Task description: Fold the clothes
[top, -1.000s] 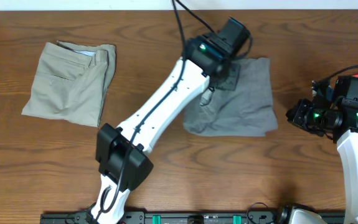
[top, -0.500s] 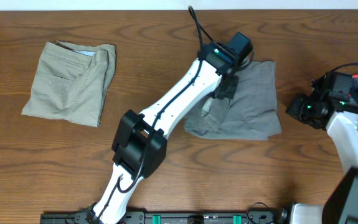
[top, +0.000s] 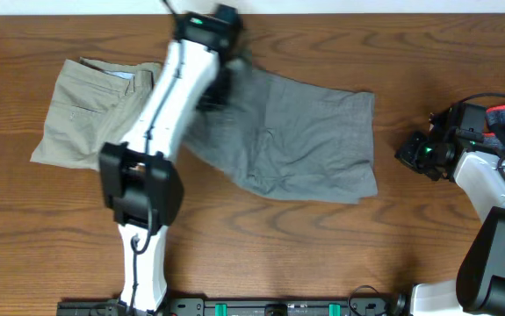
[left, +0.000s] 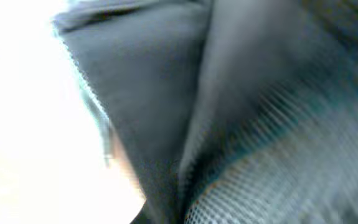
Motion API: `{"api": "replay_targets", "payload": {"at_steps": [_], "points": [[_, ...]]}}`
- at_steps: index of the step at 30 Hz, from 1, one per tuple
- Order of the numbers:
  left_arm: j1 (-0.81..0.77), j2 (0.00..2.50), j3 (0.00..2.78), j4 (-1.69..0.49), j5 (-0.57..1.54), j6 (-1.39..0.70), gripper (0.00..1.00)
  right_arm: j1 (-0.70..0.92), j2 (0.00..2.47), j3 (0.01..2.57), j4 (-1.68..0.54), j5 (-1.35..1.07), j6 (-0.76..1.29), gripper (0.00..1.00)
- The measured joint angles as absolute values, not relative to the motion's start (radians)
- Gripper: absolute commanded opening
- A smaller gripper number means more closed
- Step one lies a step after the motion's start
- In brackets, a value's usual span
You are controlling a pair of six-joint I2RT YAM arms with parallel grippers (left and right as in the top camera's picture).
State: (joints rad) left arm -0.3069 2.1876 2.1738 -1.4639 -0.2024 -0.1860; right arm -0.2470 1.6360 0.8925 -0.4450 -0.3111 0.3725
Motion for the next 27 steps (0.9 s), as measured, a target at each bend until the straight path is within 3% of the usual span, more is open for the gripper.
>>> {"api": "replay_targets", "payload": {"at_steps": [9,23,26,27], "points": [[-0.249,2.145,2.315,-1.517,-0.256,-0.108,0.06,-0.247,1.636,0.892,-0.445,-0.333,0.375,0.01],[-0.567,2.226,2.300,-1.404,-0.065,-0.241,0.07,-0.223,1.636,0.892,-0.451,-0.404,0.373,0.01],[-0.616,2.302,2.299,-1.394,-0.055,-0.255,0.29,-0.215,1.636,0.892,-0.458,-0.410,0.371,0.01],[-0.632,2.334,2.298,-1.393,-0.049,-0.266,0.30,-0.210,1.636,0.892,-0.459,-0.412,0.371,0.01]]}}
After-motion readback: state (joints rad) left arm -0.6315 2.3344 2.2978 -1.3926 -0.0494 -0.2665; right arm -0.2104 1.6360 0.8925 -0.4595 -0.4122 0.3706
